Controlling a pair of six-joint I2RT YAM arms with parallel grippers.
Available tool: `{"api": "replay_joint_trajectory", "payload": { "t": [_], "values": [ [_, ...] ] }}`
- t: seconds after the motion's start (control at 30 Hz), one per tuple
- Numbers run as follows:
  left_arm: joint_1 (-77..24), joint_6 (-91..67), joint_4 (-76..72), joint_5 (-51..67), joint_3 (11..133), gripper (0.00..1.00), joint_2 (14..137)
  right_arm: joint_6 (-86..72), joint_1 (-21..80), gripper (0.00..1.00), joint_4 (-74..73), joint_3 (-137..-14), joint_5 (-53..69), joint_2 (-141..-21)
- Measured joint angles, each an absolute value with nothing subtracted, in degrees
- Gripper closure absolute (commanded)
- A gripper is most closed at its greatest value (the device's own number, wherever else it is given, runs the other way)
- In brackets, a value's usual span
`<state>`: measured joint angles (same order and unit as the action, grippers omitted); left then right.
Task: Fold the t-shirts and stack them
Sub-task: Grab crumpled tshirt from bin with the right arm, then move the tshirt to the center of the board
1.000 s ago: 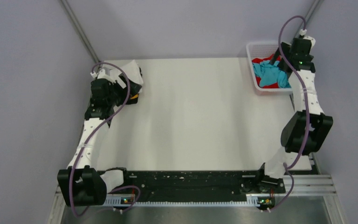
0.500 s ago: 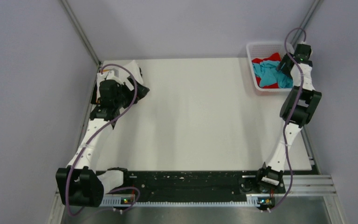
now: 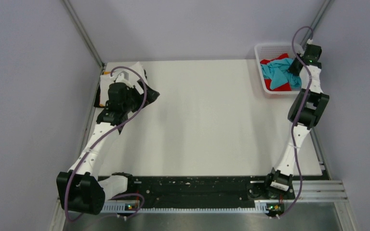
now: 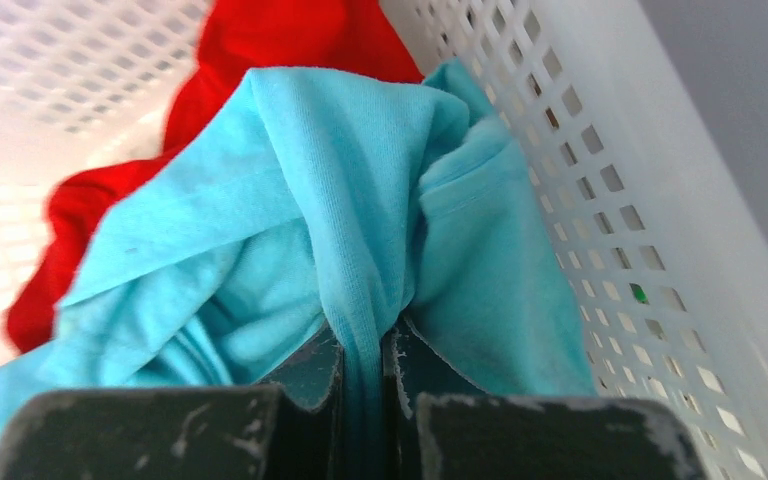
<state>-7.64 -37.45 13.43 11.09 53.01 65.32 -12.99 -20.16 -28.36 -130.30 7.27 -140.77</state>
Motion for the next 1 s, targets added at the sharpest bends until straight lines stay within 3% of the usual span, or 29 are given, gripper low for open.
{"api": "replay_joint_trajectory", "payload": {
  "t": [0.23, 0.43, 1.0],
  "values": [
    [-7.7, -36.2, 13.5, 11.0, 53.0, 0.01, 63.9, -12.0, -18.1, 1.00, -27.4, -130.1, 10.5, -125.5],
    [-7.7, -34.5, 14.3, 10.6, 53.0, 0.01, 63.2, -10.6, -9.6, 1.00, -22.0, -130.3, 12.5, -110.5],
    [-7.7, -31.8, 21.3, -2.5, 52.6, 0.01, 51.5, -15.4, 21.5, 1.00, -20.2, -130.4, 29.9, -107.0]
  ]
}}
